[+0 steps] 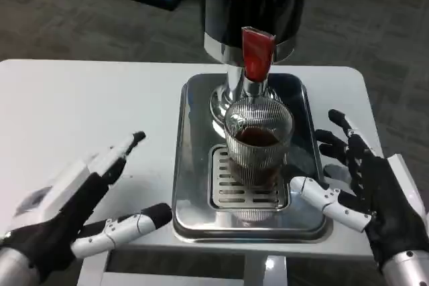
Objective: Grasp the cup under the faucet to collect the drink, then remove the cup.
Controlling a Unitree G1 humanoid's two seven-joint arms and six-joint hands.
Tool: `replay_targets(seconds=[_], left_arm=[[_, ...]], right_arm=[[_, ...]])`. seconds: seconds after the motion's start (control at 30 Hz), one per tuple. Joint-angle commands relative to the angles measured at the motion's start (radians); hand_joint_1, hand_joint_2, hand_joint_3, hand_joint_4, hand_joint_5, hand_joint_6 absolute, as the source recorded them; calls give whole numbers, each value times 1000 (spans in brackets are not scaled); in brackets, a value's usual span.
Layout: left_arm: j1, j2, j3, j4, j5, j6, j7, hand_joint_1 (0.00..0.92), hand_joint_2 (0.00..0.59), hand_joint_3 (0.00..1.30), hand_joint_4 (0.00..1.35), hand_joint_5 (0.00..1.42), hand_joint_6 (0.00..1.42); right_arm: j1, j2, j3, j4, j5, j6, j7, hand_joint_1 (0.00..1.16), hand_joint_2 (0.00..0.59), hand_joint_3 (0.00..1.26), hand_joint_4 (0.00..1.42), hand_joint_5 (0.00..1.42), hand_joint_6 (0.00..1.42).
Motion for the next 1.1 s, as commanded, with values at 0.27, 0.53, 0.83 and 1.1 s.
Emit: replay_targets(seconds=[0.27, 0.53, 0.83, 1.1], left_arm=[[-52, 16, -43, 90, 54, -51, 39, 0, 53, 0, 0, 0, 0], [-32, 31, -32, 46, 74, -43, 36, 0, 53, 0, 0, 0, 0], [24, 64, -8, -56, 96, -4, 18, 0, 53, 0, 0, 0, 0], [37, 73, -5, -80, 90, 12, 11, 0, 53, 0, 0, 0, 0]], right_arm=[[-9, 12, 3, 4, 15, -25, -7, 719, 191, 81, 184, 183, 270], [-8, 8, 7, -1, 15, -26, -7, 720, 192, 81, 184, 183, 270], [-7, 1, 15, -11, -2, -46, -20, 725, 185, 81, 184, 183, 270], [1, 7, 17, -10, -8, -76, -34, 738, 180, 77, 184, 183, 270]])
